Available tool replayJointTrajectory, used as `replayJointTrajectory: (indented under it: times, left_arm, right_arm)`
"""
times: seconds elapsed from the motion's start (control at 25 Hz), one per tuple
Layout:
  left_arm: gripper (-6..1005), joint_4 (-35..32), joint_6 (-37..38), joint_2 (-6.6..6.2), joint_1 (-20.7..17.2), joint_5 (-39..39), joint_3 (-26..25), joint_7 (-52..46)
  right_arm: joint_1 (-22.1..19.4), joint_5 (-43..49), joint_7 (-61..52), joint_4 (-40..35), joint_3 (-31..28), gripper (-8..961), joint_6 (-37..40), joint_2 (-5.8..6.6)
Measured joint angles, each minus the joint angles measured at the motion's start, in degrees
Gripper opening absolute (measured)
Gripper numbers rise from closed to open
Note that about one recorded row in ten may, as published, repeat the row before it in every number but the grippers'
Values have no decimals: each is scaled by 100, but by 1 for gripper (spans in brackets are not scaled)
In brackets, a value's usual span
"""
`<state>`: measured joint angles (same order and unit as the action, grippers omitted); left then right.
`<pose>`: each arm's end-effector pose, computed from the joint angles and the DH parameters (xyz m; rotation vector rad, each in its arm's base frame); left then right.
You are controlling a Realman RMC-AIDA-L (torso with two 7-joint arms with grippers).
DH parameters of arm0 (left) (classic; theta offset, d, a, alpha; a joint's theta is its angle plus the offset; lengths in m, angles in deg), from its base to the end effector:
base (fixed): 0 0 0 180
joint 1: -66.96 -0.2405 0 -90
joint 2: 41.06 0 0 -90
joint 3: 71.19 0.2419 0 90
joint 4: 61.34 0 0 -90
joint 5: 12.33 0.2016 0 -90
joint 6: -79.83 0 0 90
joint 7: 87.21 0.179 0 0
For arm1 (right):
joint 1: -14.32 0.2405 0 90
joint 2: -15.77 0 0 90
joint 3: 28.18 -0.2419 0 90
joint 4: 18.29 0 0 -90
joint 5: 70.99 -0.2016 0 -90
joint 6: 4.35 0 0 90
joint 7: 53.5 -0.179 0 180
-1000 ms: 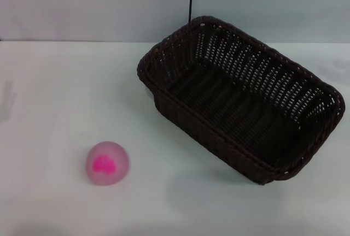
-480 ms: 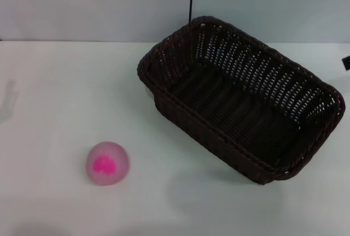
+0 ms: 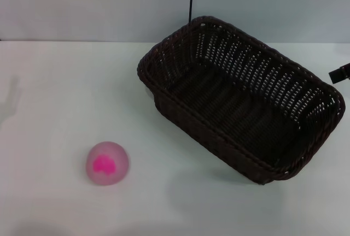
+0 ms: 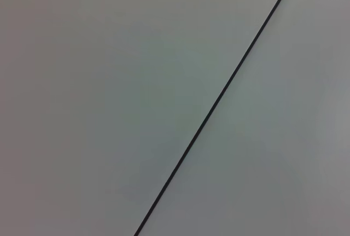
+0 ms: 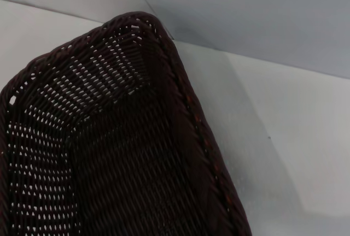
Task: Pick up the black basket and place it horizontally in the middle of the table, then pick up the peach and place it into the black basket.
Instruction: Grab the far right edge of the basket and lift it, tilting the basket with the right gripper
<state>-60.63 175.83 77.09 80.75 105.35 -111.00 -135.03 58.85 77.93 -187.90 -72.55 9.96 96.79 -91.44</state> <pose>-0.3374 0.2635 0.0720 -1.2471 -0.7532 -1.3076 0.2397 0.3772 0.0863 -2.4748 1.4053 -0.1220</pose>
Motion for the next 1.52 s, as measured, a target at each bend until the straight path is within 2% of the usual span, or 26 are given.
replayJointTrajectory:
  times: [0.12, 0.64, 0.92, 1.52]
  left_arm:
    - [785, 0, -60, 5, 40, 14, 3, 2]
    - [784, 7, -206, 23, 64, 146, 13, -20]
    - [784, 12, -238, 27, 62, 151, 49, -22]
    - [784, 229, -682, 29, 109, 149, 72, 0]
  right_arm:
    - [-2, 11, 5, 147, 28, 600, -79, -44]
    - [51, 42, -31, 757, 301, 598, -431, -77]
    - [71, 48, -35, 1126, 299, 597, -665, -155]
    - [90, 150, -178, 1168, 299, 595, -462, -130]
